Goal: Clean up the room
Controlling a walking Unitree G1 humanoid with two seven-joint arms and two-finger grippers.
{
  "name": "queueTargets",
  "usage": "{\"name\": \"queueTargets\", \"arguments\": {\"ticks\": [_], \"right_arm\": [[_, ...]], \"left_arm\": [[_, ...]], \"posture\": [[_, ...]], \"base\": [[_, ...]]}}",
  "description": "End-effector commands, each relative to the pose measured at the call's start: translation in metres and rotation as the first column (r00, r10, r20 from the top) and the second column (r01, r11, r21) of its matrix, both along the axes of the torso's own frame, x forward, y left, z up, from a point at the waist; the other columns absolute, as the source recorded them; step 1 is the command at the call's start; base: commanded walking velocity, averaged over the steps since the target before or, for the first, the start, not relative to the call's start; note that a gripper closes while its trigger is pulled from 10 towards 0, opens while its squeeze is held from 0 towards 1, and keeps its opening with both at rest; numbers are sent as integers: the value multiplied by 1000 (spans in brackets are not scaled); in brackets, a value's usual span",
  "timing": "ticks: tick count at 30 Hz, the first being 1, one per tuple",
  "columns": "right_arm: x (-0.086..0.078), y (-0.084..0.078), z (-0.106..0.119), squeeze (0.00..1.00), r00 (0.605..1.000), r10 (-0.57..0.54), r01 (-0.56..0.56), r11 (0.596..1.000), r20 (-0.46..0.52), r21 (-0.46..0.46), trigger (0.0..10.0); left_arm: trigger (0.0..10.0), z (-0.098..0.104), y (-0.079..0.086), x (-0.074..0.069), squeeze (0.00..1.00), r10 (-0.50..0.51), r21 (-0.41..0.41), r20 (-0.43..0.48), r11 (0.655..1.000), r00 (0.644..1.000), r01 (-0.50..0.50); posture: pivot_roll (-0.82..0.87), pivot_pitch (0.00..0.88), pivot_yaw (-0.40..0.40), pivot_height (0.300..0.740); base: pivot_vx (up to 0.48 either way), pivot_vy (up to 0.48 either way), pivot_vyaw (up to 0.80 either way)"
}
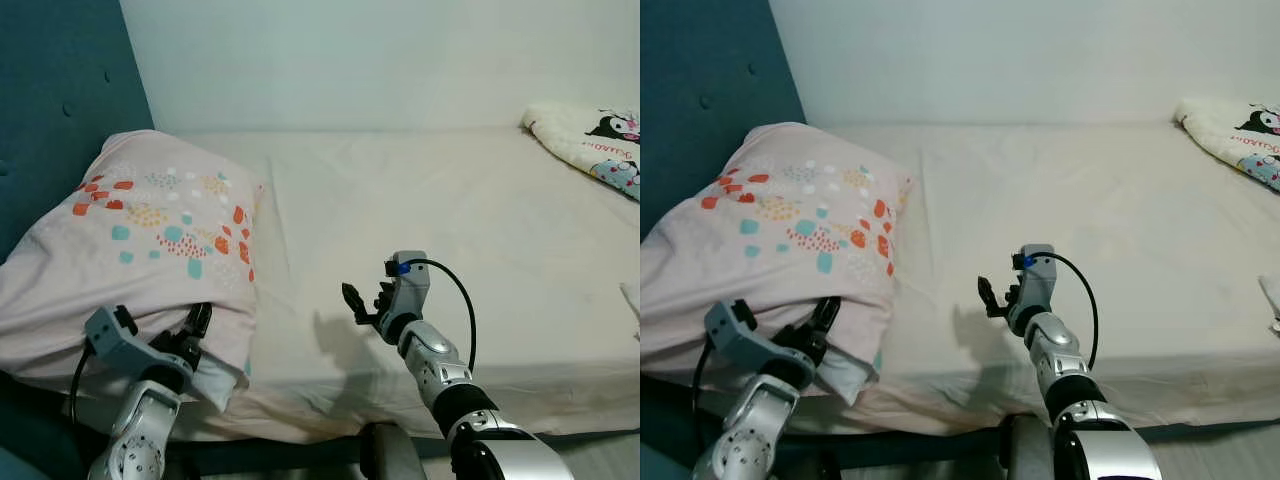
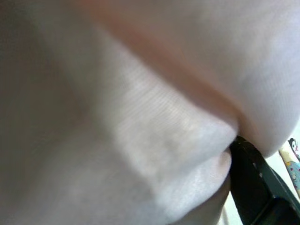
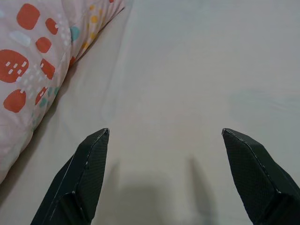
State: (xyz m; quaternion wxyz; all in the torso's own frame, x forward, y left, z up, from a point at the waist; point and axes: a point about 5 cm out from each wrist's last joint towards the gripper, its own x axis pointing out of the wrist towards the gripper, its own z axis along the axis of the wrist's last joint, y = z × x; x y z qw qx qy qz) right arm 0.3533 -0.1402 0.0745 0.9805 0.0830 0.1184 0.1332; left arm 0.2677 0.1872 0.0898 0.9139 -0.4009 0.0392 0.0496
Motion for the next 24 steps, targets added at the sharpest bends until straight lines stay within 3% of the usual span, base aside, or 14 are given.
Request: {"name": "queueTargets", "arguments": {"ticks": [1, 6, 8, 11, 13, 16, 18, 20, 21, 24], "right_arm": [[-1, -4, 0, 0, 1000, -22, 22, 1000, 12, 12, 10000], [-2, -6, -2, 0, 1000, -28, 28, 1000, 7, 5, 10000], [-3, -5, -2, 0, 1000, -25, 25, 1000, 6, 5, 10000], [-3, -4, -3, 0, 1000, -20, 20, 1000, 4, 5, 10000], [-3, -4, -2, 0, 1000, -18, 18, 1000, 3, 5, 10000], [-2, -3, -2, 0, 1000, -16, 16, 1000, 3, 2, 10000], [-2, -3, -2, 0, 1000, -16, 16, 1000, 3, 2, 10000], [0, -2, 0, 0, 1000, -11, 11, 1000, 6, -3, 10000], [0, -2, 0, 0, 1000, -11, 11, 1000, 6, -3, 10000], [1, -1, 1, 0, 1000, -7, 8, 1000, 9, -8, 10000]], "left_arm": [[10000, 10, -32, 5, 0, -33, -120, 30, 992, 999, 36], [10000, 10, -33, -5, 0, -9, -100, -69, 995, 998, 2], [10000, 2, -23, -15, 0, 57, -87, -188, 993, 981, -74], [10000, -1, -13, -23, 0, 107, -59, -284, 990, 953, -129], [10000, 3, -11, -24, 0, 119, -82, -295, 985, 948, -150], [10000, 27, -15, -17, 0, 129, -218, -284, 956, 950, -195], [10000, 27, -15, -17, 0, 129, -218, -284, 956, 950, -195], [10000, 54, -37, -7, 0, 11, -345, -223, 934, 975, -89], [10000, 54, -37, -7, 0, 11, -345, -223, 934, 975, -89], [10000, 61, -55, -6, 0, -127, -358, -183, 932, 975, 54]], "posture": [[-129, 0, -12, 386], [-129, 0, -13, 386], [-129, 0, -13, 386], [-120, 0, -15, 386], [-116, 0, -17, 386], [-110, 0, -21, 386], [-110, 0, -21, 386], [-108, 0, -24, 386], [-108, 0, -24, 386], [-110, 0, -23, 386]], "base": [[0, 0, 0], [0, 0, 0], [0, 0, 0], [0, 0, 0], [0, 0, 0], [0, 0, 0], [0, 0, 0], [0, 0, 0], [0, 0, 0], [0, 0, 0]]}}
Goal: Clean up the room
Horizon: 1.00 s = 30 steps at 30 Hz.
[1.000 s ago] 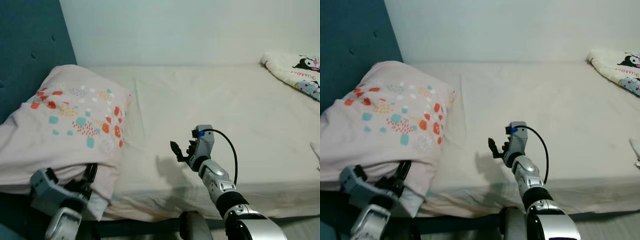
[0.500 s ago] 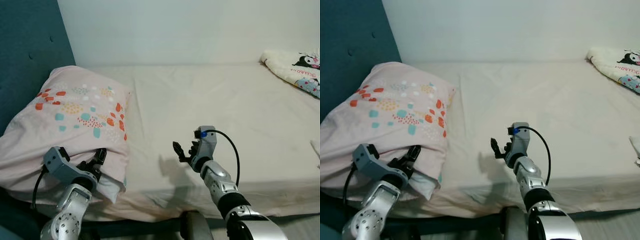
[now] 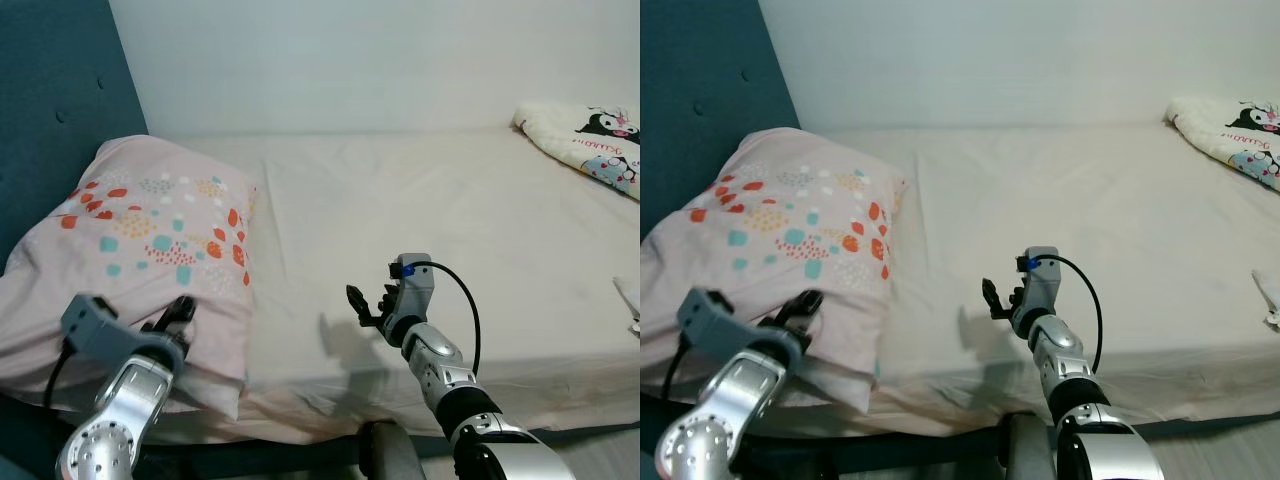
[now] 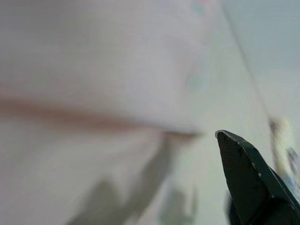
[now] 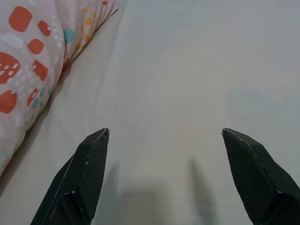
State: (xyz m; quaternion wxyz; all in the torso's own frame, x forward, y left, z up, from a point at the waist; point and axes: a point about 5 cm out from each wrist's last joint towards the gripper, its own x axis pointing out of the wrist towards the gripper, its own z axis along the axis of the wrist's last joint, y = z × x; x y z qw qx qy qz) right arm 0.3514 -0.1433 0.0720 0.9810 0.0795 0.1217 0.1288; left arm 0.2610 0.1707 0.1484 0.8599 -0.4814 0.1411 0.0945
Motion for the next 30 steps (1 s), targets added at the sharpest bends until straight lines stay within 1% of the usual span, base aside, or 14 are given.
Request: {"name": "queueTargets", "arguments": {"ticks": [1, 2, 5, 8, 10, 12, 16, 20, 23, 24, 25, 27, 28, 30], "right_arm": [[2, 2, 4, 0, 1000, 0, 0, 1000, 15, 1, 10000], [3, 2, 4, 0, 1000, 0, 0, 1000, 16, -2, 10000], [3, 0, 4, 0, 1000, -5, 5, 1000, 16, -4, 10000], [2, 0, 4, 0, 1000, -7, 7, 1000, 15, -4, 10000], [1, -2, 2, 0, 1000, -13, 13, 1000, 11, -4, 10000], [0, -3, 1, 0, 1000, -14, 14, 1000, 9, -5, 10000], [0, -2, 0, 0, 1000, -13, 13, 1000, 7, -5, 10000], [1, -2, 1, 0, 1000, -13, 13, 1000, 7, -7, 10000], [1, -2, 1, 0, 1000, -13, 13, 1000, 7, -6, 10000], [1, -1, 1, 0, 1000, -13, 13, 1000, 7, -7, 10000], [0, -1, 1, 0, 1000, -12, 12, 1000, 6, -8, 10000], [0, 0, 0, 0, 1000, -10, 10, 1000, 5, -9, 10000], [0, 0, 0, 0, 1000, -10, 10, 1000, 4, -10, 10000], [-1, -1, -1, 0, 1000, -12, 12, 1000, 2, -11, 10000]], "left_arm": [[10000, 3, -39, 0, 0, -82, -169, 30, 982, 996, 86], [10000, -2, -44, -3, 0, -154, -131, 6, 980, 988, 153], [10000, -26, -45, -16, 0, -232, -67, -108, 972, 967, 225], [10000, -32, -44, -20, 0, -242, -68, -138, 970, 960, 235], [10000, -48, -41, -29, 0, -288, 10, -215, 955, 933, 297], [10000, -57, -34, -33, 0, -276, 81, -267, 948, 923, 306], [10000, -57, -26, -27, 0, -253, 109, -260, 951, 932, 289], [10000, -43, -17, -11, 0, -222, 141, -175, 958, 959, 248], [10000, -41, -16, -9, 0, -228, 175, -161, 951, 960, 255], [10000, -39, -12, -7, 0, -228, 282, -161, 922, 960, 266], [10000, -36, -8, -4, 0, -231, 418, -160, 865, 960, 278], [10000, -32, -6, -1, 0, -281, 566, -150, 762, 948, 315], [10000, -27, -10, -1, 0, -352, 601, -129, 716, 927, 356], [10000, -16, -25, -5, 0, -572, 694, -95, 549, 815, 466]], "posture": [[-110, 0, -23, 386], [-112, 0, -22, 386], [-115, 0, -20, 386], [-115, 0, -20, 386], [-117, 0, -20, 386], [-116, 0, -20, 386], [-120, 0, -21, 386], [-118, 0, -24, 386], [-118, 0, -24, 386], [-120, 0, -24, 386], [-120, 0, -24, 386], [-122, 0, -25, 386], [-122, 0, -25, 386], [-122, 0, -25, 386]], "base": [[0, 0, 0], [0, 0, 0], [0, 0, 0], [0, 0, 0], [0, 0, 0], [0, 0, 0], [0, 0, 0], [0, 0, 0], [0, 0, 0], [0, 0, 0], [0, 0, 0], [0, 0, 0], [0, 0, 0], [0, 0, 0]]}}
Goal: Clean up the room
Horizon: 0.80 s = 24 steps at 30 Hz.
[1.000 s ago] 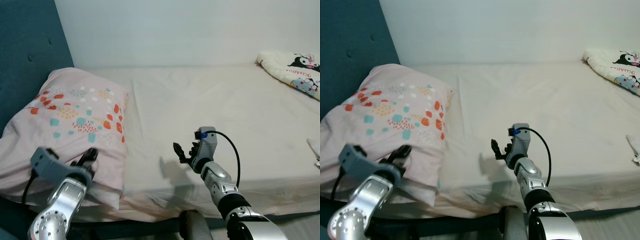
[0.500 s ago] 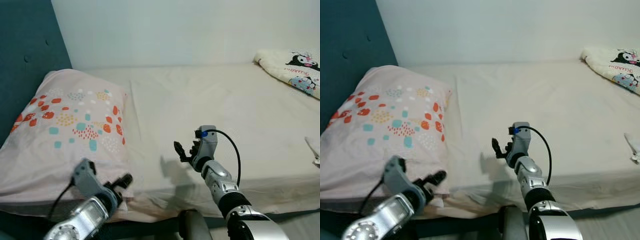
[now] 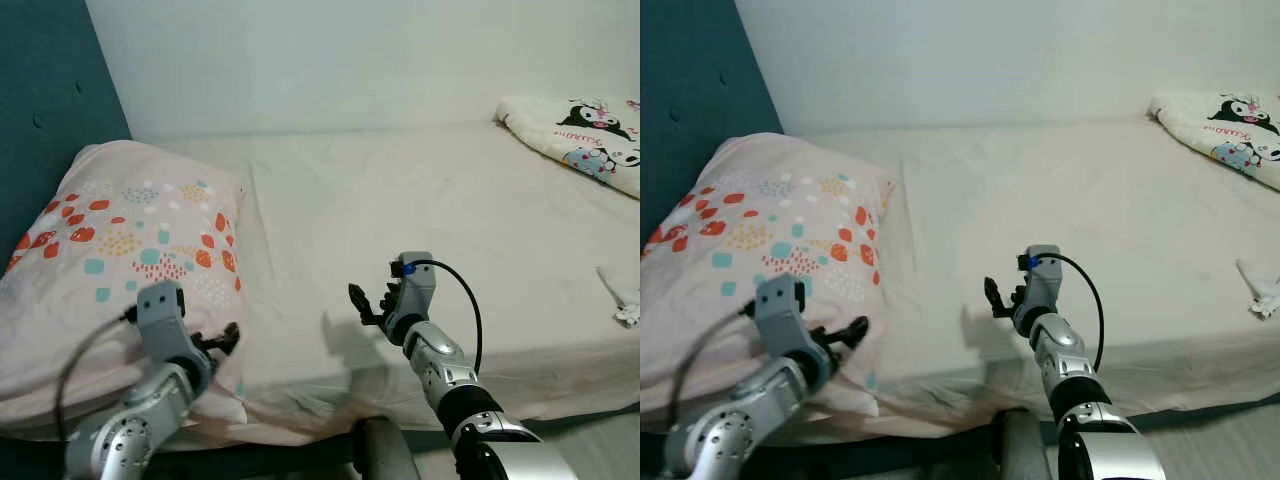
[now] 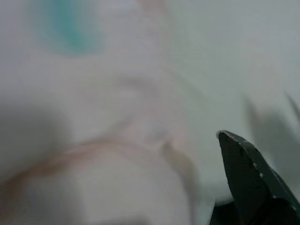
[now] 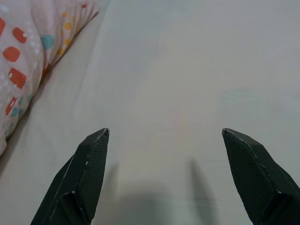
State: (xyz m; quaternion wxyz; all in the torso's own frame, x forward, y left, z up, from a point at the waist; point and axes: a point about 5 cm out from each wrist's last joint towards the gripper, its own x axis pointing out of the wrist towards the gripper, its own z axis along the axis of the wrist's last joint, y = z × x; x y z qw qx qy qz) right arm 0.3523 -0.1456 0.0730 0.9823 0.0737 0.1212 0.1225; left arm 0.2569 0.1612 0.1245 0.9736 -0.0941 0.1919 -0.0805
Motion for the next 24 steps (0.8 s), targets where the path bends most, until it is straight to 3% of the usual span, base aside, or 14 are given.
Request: {"name": "queueTargets", "arguments": {"ticks": [1, 2, 6, 8, 9, 11, 12, 15, 20, 21, 22, 23, 24], "right_arm": [[-2, 1, -2, 0, 1000, -2, 2, 1000, -1, 1, 10000], [-2, 1, -2, 0, 1000, -2, 2, 1000, -2, 1, 10000], [-2, 2, -2, 0, 1000, -2, 2, 1000, -1, 4, 10000], [-1, 2, -1, 0, 1000, -9, 8, 1000, 8, 13, 10000], [-1, 2, -1, 0, 1000, -9, 8, 1000, 8, 13, 10000], [0, 3, 2, 0, 1000, 2, -3, 1000, 26, 30, 10000], [0, 3, 2, 0, 1000, 2, -3, 1000, 26, 30, 10000], [0, 3, 2, 0, 1000, 2, -3, 1000, 30, 31, 10000], [0, 2, 2, 0, 1000, -1, 0, 1000, 26, 28, 10000], [0, 1, 2, 0, 1000, -4, 3, 1000, 22, 21, 10000], [0, 1, 2, 0, 1000, -4, 3, 1000, 22, 21, 10000], [0, 0, 1, 0, 1000, -7, 7, 1000, 17, 16, 10000], [0, 0, 1, 0, 1000, -7, 7, 1000, 17, 16, 10000]], "left_arm": [[10000, 12, -22, -5, 0, -263, 89, 80, 963, 962, 256], [10000, 16, -28, -12, 0, -395, 116, 99, 916, 913, 384], [10000, 26, -29, -15, 0, -448, 79, 155, 894, 880, 441], [10000, 43, -20, -1, 0, -326, 3, 278, 941, 903, 339], [10000, 43, -20, -1, 0, -326, 3, 278, 941, 903, 339], [10000, 52, -16, 7, 0, -223, -94, 328, 959, 918, 266], [10000, 52, -16, 7, 0, -223, -94, 328, 959, 918, 266], [10000, 60, -12, 14, 0, -132, -200, 379, 955, 916, 220], [10000, 56, -16, 14, 0, -196, -158, 377, 949, 905, 271], [10000, 52, -18, 10, 0, -270, -94, 359, 942, 893, 323], [10000, 52, -18, 10, 0, -270, -94, 359, 942, 893, 323], [10000, 44, -18, 1, 0, -385, -2, 309, 914, 870, 405], [10000, 44, -18, 1, 0, -385, -2, 309, 914, 870, 405]], "posture": [[-122, 0, -25, 386], [-122, 0, -25, 386], [-118, 0, -23, 386], [-117, 0, -22, 386], [-117, 0, -22, 386], [-117, 0, -21, 386], [-117, 0, -21, 386], [-115, 0, -22, 401], [-118, 0, -24, 421], [-121, 0, -24, 426], [-121, 0, -24, 426], [-120, 0, -24, 436], [-120, 0, -24, 436]], "base": [[0, 0, 0], [0, 0, 0], [0, 0, 0], [0, 0, 0], [0, 0, 0], [0, 0, 0], [0, 0, 0], [0, 0, 0], [0, 0, 0], [0, 0, 0], [0, 0, 0], [0, 0, 0], [0, 0, 0]]}}
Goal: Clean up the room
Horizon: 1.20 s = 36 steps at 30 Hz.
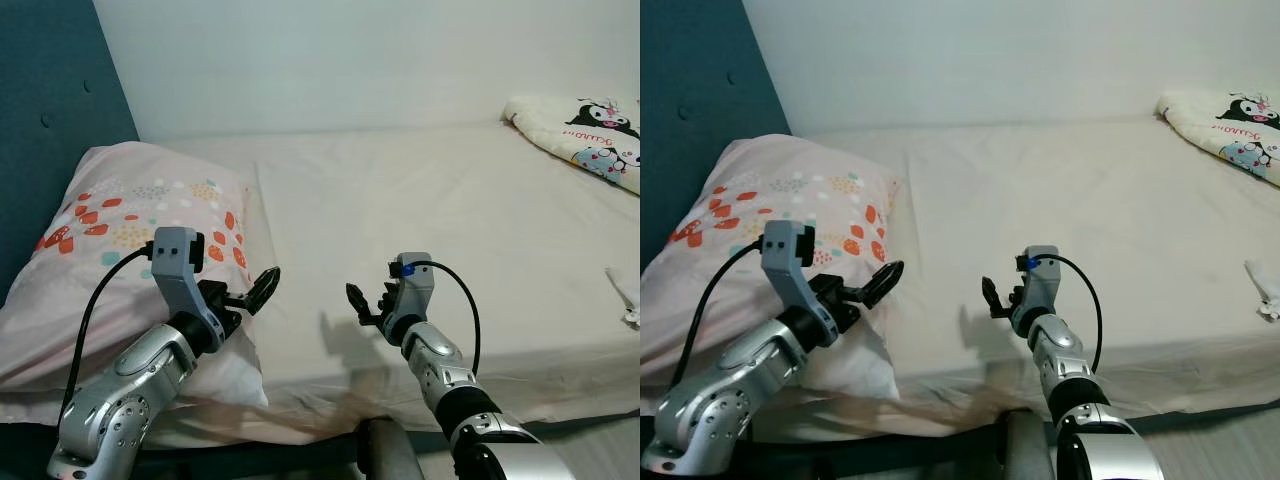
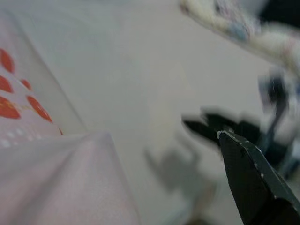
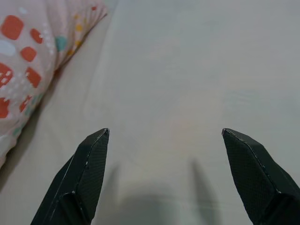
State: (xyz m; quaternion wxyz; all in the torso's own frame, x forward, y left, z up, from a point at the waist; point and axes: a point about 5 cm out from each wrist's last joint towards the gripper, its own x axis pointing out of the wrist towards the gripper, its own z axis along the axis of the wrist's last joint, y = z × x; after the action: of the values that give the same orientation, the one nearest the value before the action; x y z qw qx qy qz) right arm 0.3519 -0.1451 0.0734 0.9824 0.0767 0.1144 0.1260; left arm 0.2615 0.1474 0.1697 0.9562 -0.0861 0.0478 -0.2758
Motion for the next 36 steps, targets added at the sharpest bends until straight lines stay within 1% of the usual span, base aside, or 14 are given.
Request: {"name": "queueTargets", "arguments": {"ticks": [1, 5, 9, 11, 12, 13, 15, 22, 25, 27, 30, 34, 35, 36], "right_arm": [[1, -1, 1, 0, 1000, -13, 13, 1000, 3, 7, 10000], [0, -2, -1, 0, 1000, -11, 11, 1000, -3, 4, 10000], [-2, 1, -3, 0, 1000, -3, 3, 1000, -9, 6, 10000], [-2, 2, -2, 0, 1000, 2, -2, 1000, -9, 8, 10000], [-2, 2, -2, 0, 1000, 2, -2, 1000, -9, 8, 10000], [-1, 2, -1, 0, 1000, 8, -8, 1000, -6, 12, 10000], [0, 3, 0, 0, 1000, 10, -10, 1000, -3, 13, 10000], [1, 3, 2, 0, 1000, 22, -22, 1000, 3, 17, 10000], [2, 4, 3, 0, 1000, 28, -29, 999, 5, 18, 10000], [2, 4, 3, 0, 1000, 28, -29, 999, 5, 18, 10000], [2, 4, 3, 0, 1000, 28, -28, 999, 6, 18, 10000], [2, 4, 3, 0, 1000, 21, -21, 1000, 5, 22, 10000], [1, 4, 2, 0, 1000, 17, -17, 1000, 4, 24, 10000], [1, 4, 2, 0, 1000, 17, -17, 1000, 4, 24, 10000]], "left_arm": [[10000, -4, -4, -5, 0, -68, 57, -13, 996, 998, 69], [10000, -26, 12, -19, 0, -143, 333, -111, 927, 983, 172], [10000, -36, 25, -42, 0, -239, 411, -281, 845, 929, 342], [10000, -32, 31, -52, 0, -286, 459, -313, 790, 906, 407], [10000, -32, 31, -52, 0, -286, 459, -313, 790, 906, 407], [10000, -27, 35, -59, 0, -321, 499, -334, 737, 886, 455], [10000, -23, 38, -66, 0, -364, 512, -358, 694, 860, 506], [10000, 1, 37, -73, 0, -484, 508, -289, 654, 826, 561], [10000, 11, 35, -87, 0, -588, 490, -296, 583, 752, 648], [10000, 11, 35, -87, 0, -588, 490, -296, 583, 752, 648], [10000, 2, 32, -95, 0, -610, 463, -351, 547, 711, 698], [10000, -26, 31, -96, 0, -543, 381, -440, 609, 715, 696], [10000, -48, 34, -94, 0, -455, 368, -506, 654, 732, 661], [10000, -48, 34, -94, 0, -455, 368, -506, 654, 732, 661]], "posture": [[-120, 0, -24, 441], [-117, 0, -22, 461], [-112, 0, -23, 481], [-110, 0, -24, 496], [-110, 0, -24, 496], [-110, 0, -24, 506], [-108, 0, -26, 516], [-104, 0, -31, 531], [-108, 0, -28, 546], [-108, 0, -28, 546], [-106, 0, -26, 556], [-107, 0, -15, 571], [-107, 0, -11, 581], [-107, 0, -11, 581]], "base": [[0, 0, 0], [0, 0, 0], [0, 0, 0], [0, 0, 0], [0, 0, 0], [0, 0, 0], [0, 0, 0], [0, 0, 0], [0, 0, 0], [0, 0, 0], [0, 0, 0], [0, 0, 0], [0, 0, 0], [0, 0, 0]]}}
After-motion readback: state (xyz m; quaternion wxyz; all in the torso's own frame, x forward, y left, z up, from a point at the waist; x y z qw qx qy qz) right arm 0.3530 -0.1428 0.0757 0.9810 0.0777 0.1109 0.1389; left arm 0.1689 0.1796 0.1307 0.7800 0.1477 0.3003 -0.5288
